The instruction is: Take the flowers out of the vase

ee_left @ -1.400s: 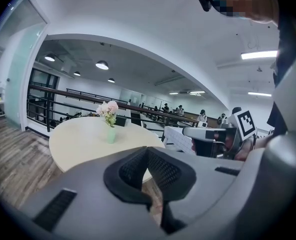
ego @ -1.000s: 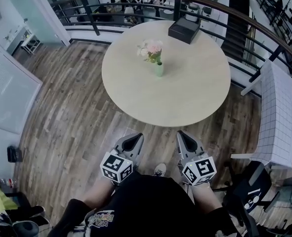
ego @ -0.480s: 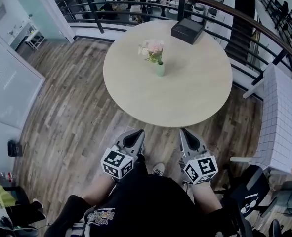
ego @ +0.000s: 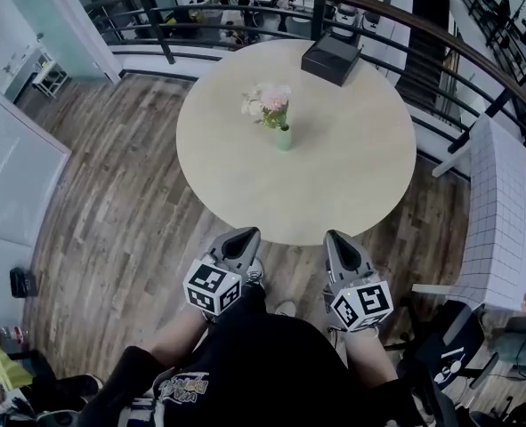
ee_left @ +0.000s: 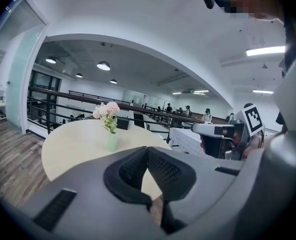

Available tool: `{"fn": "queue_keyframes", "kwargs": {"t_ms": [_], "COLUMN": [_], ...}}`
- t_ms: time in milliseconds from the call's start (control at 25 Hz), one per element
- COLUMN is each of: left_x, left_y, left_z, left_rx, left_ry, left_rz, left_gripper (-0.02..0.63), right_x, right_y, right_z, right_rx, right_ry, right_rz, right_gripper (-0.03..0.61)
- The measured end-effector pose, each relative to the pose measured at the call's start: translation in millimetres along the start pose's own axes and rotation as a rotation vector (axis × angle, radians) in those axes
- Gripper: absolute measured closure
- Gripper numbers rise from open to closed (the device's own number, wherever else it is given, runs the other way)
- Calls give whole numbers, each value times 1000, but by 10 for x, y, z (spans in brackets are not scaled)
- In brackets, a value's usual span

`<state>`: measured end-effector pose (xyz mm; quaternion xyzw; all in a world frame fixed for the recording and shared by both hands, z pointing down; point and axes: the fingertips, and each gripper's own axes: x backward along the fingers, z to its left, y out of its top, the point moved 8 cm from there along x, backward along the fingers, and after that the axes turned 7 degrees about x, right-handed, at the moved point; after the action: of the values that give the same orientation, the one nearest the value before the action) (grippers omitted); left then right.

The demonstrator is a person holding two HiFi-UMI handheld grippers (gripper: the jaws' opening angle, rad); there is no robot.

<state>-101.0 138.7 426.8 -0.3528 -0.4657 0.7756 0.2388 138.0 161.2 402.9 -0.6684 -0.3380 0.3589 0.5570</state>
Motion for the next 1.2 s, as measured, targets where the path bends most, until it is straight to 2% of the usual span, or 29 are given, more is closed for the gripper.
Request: {"fn": "queue_keyframes", "kwargs": {"t_ms": [400, 600, 840, 1200], "left_x": [-504, -740, -984, -1254], "left_y": [267, 218, 436, 468], "left_z": [682, 916, 1397, 1594], "left_rx": [-3, -4, -11, -36], "left_ry": [-42, -82, -116, -140], "left_rz": [34, 59, 70, 69], "left_gripper": [606, 607, 606, 606], "right_x": [-685, -882, -1385, -1645], "right_y": [29, -38, 58, 99], "right_z": [-135, -175, -147, -150], "right_rx": [-22, -22, -23, -11], "right_ry": [-72, -117, -166, -199], "right_rz": [23, 38, 52, 51], "right_gripper": [557, 557, 557, 557]}}
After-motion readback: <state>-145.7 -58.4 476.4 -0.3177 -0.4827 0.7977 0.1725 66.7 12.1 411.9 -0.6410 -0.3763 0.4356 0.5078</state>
